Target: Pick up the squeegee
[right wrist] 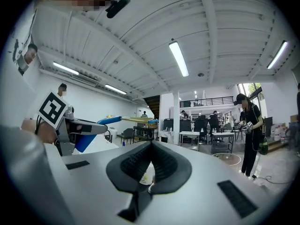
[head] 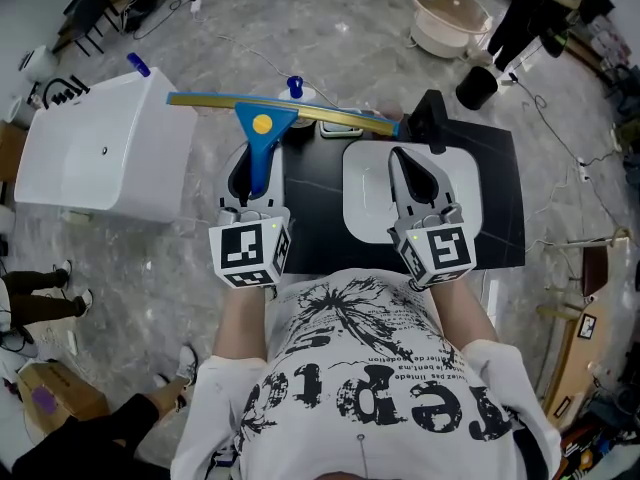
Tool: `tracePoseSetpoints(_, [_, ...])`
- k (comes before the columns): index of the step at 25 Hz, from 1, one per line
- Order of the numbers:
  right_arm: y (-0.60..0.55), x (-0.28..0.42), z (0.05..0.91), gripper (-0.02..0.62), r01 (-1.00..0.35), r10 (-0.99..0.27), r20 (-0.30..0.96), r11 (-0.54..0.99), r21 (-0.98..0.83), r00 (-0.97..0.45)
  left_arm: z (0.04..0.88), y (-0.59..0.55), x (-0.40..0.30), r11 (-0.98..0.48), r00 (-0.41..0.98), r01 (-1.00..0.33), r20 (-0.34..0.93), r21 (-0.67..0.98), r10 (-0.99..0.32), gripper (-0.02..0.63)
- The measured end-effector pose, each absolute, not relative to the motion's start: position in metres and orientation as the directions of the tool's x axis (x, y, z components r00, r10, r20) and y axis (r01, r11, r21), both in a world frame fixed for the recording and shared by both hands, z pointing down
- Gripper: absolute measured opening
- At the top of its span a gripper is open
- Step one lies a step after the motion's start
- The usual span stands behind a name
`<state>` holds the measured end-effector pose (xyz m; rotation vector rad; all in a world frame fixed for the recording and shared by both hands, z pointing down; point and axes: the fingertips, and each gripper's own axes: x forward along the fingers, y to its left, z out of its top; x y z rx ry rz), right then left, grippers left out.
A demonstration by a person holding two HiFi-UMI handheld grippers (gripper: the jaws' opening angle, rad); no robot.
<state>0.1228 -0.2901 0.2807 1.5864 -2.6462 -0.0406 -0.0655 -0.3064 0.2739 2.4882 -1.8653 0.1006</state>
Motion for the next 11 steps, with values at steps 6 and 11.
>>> tracePoseSetpoints(6, [-0.2871, 0.1226, 0.2842, 0.012, -0.88, -0.883, 0.043, 0.47, 0.063, -0.468, 0.2792, -0.3053, -0.068, -0.269, 0.268, -0.963, 0.08, 0.002, -0.96, 0.138])
tracePoseSetpoints(11, [-0.2872, 0.1228, 0.2854, 0.012, -0.881, -0.883, 0.042, 0.468, 0.071, -0.467, 0.2807, -0.3056, -0.0672, -0.271, 0.27, -0.963, 0.084, 0.005, -0.959, 0.138])
